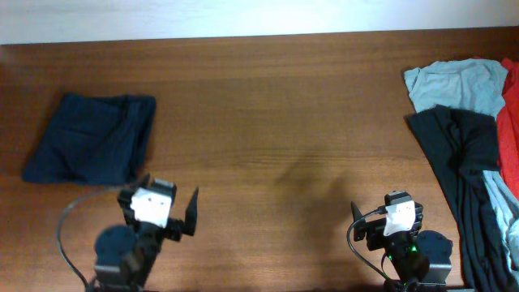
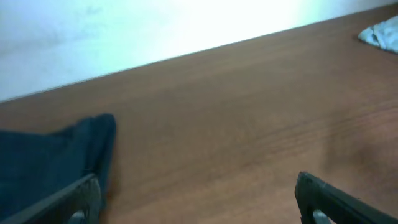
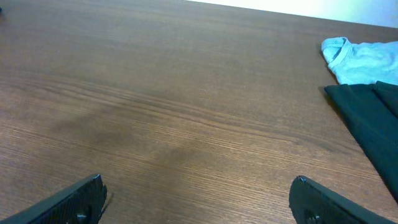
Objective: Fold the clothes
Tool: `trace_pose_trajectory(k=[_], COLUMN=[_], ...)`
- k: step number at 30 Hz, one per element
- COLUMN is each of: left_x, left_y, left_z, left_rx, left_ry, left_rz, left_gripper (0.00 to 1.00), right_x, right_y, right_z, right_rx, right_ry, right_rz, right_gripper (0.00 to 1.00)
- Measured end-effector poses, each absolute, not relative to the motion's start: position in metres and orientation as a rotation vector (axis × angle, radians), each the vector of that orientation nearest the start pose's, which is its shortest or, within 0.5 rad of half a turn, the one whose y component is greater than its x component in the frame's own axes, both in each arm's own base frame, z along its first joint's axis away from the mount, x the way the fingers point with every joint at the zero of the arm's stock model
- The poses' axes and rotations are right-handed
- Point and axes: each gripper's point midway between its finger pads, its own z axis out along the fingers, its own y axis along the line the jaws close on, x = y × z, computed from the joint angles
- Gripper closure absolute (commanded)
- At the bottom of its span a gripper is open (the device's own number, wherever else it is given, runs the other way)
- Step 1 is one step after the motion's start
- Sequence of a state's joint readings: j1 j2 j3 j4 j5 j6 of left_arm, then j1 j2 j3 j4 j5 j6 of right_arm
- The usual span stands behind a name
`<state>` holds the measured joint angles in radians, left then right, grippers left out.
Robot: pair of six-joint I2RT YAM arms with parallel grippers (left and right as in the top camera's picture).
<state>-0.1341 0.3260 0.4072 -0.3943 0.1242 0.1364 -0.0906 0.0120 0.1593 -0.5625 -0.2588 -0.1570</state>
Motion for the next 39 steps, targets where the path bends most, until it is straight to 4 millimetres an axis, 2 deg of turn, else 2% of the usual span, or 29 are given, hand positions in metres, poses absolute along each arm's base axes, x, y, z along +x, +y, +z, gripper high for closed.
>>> trace_pose_trajectory(k=[4,12,39], left_x=[0.23,0.224,0.225], left_y=[-0.055,-0.056,-0.056], left_z=[0.172,0.138,0.14], left_rx=[0.322,0.317,0.309], left_ry=[1.849,1.831,1.801], left_rz=[-0.145,-0.161,-0.164], left_gripper=[0.01,0.01,0.01], right_x=[0.212,0.212,0.212], right_y=[0.025,0.025,0.025], right_z=[0.115,0.115,0.115], right_rx=[-0.231,-0.232,-0.232], right_ry=[1.959,1.959,1.959], right_rz=[0.096,0.096,0.095], right_gripper=[0.01,0.01,0.01])
